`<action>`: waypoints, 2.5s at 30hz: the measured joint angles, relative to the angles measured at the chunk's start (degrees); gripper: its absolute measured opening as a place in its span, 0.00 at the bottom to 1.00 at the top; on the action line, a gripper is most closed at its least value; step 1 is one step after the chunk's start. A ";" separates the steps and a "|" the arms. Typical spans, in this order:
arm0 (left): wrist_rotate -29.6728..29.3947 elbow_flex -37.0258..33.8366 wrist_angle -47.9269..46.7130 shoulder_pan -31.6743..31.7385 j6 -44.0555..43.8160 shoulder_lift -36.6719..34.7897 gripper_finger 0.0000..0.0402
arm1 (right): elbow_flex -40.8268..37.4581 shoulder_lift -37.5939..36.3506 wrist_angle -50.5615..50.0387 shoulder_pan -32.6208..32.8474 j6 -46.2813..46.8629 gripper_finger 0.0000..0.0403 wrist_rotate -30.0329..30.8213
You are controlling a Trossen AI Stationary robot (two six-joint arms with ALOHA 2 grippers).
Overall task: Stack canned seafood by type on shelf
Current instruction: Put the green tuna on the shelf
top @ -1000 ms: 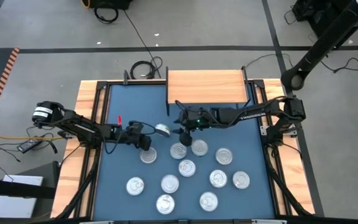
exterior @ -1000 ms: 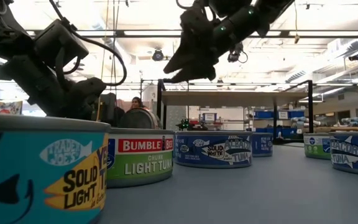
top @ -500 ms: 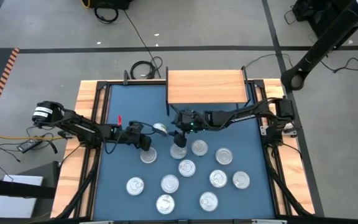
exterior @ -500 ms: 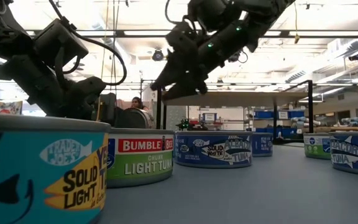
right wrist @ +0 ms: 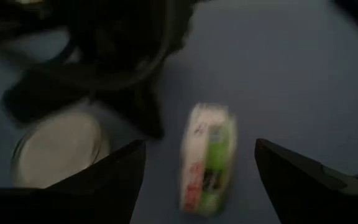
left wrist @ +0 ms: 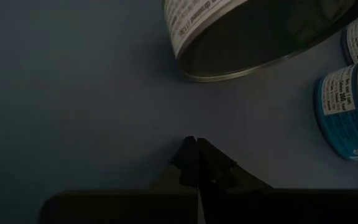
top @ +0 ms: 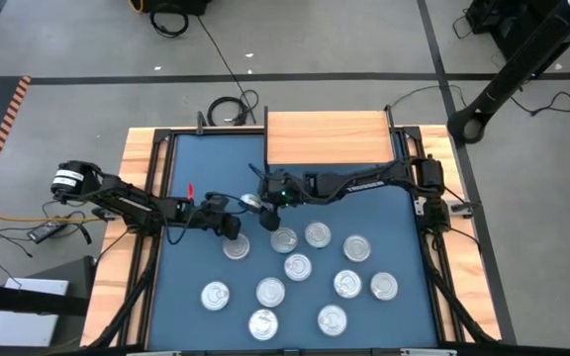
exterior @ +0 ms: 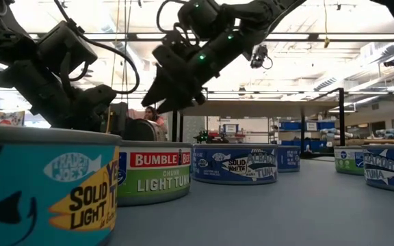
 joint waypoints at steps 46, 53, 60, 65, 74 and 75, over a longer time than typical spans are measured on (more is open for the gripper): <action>-1.03 0.00 0.02 0.01 0.79 0.04 0.00 | -0.31 5.49 2.96 -0.75 5.22 0.67 -1.73; -1.20 0.00 -0.04 0.01 0.79 0.04 0.00 | -0.29 5.51 0.57 -0.75 8.12 0.54 -2.84; -1.24 0.00 0.02 0.00 0.77 0.04 0.00 | -0.31 5.51 0.02 -0.80 10.49 0.33 -3.50; -1.26 0.00 0.02 0.00 0.76 0.04 0.00 | -0.31 5.51 0.13 -0.88 13.65 0.33 -4.12; -1.29 0.00 0.02 0.00 0.76 0.04 0.00 | -0.33 2.76 -0.04 -0.95 20.28 0.33 -6.65; -1.29 0.00 0.07 0.02 0.76 0.04 0.00 | -0.33 2.01 0.28 -1.05 20.76 0.33 -6.81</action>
